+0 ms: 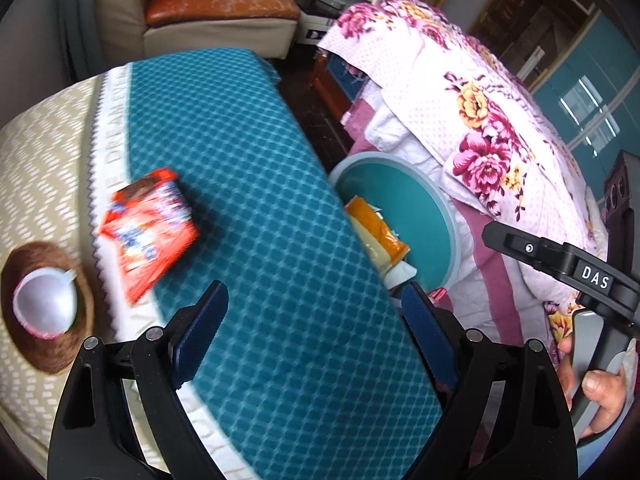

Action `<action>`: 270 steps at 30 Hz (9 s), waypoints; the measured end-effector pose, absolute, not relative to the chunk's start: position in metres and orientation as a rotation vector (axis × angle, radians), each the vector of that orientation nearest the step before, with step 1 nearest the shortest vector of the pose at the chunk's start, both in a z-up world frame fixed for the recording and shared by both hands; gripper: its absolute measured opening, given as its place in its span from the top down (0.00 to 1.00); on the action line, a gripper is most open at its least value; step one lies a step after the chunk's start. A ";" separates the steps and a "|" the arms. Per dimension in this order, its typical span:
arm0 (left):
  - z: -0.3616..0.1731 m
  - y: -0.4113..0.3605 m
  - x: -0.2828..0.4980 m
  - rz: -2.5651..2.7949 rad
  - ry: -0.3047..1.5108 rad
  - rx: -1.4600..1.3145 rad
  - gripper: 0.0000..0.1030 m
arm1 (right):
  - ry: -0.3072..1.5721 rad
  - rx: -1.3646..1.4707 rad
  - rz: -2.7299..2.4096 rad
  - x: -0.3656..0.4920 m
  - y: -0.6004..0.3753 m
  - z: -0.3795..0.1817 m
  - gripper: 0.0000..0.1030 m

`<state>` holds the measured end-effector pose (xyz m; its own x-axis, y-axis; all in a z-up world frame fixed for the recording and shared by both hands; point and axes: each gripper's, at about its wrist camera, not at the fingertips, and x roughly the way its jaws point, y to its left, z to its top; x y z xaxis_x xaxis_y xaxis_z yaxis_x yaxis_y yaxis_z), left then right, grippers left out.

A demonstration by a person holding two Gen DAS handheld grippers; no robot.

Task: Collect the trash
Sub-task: 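Release the medicine box into the bin with the left gripper while the right drops the chip bag in, then grasp the white cup in the coconut shell bowl with the right gripper, then grasp the coconut shell bowl with the left gripper while the right lifts the white cup, then carry the coconut bowl with the left gripper while the right carries the white cup to the bin, then release the coconut bowl into the bin with the left gripper while the right drops the cup in, then move both open grippers back over the bed toward the yellow tissue, then grasp the yellow-patterned tissue with the left gripper while the right grasps the orange Ovaltine wrapper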

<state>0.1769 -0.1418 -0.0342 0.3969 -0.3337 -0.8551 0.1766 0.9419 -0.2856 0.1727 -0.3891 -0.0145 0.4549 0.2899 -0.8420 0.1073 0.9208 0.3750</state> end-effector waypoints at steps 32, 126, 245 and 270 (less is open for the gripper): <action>-0.051 0.132 0.088 -0.003 1.083 -0.297 0.10 | 1.203 0.005 0.609 0.175 -0.085 0.009 0.52; -0.036 -0.221 0.194 -0.345 1.116 0.038 0.91 | 0.943 0.467 0.282 0.164 -0.416 0.012 0.95; -0.069 0.128 -0.014 0.326 1.154 -0.479 0.10 | 1.224 0.119 0.445 0.108 -0.185 0.018 0.19; -0.078 0.119 0.024 0.292 1.066 -0.394 0.91 | 1.266 0.203 0.447 0.134 -0.195 -0.017 0.19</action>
<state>0.0238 0.1194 -0.0780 0.4565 0.0424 -0.8887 -0.4161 0.8931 -0.1711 0.1344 -0.1951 -0.0170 0.2290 0.4316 -0.8725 -0.2122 0.8969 0.3880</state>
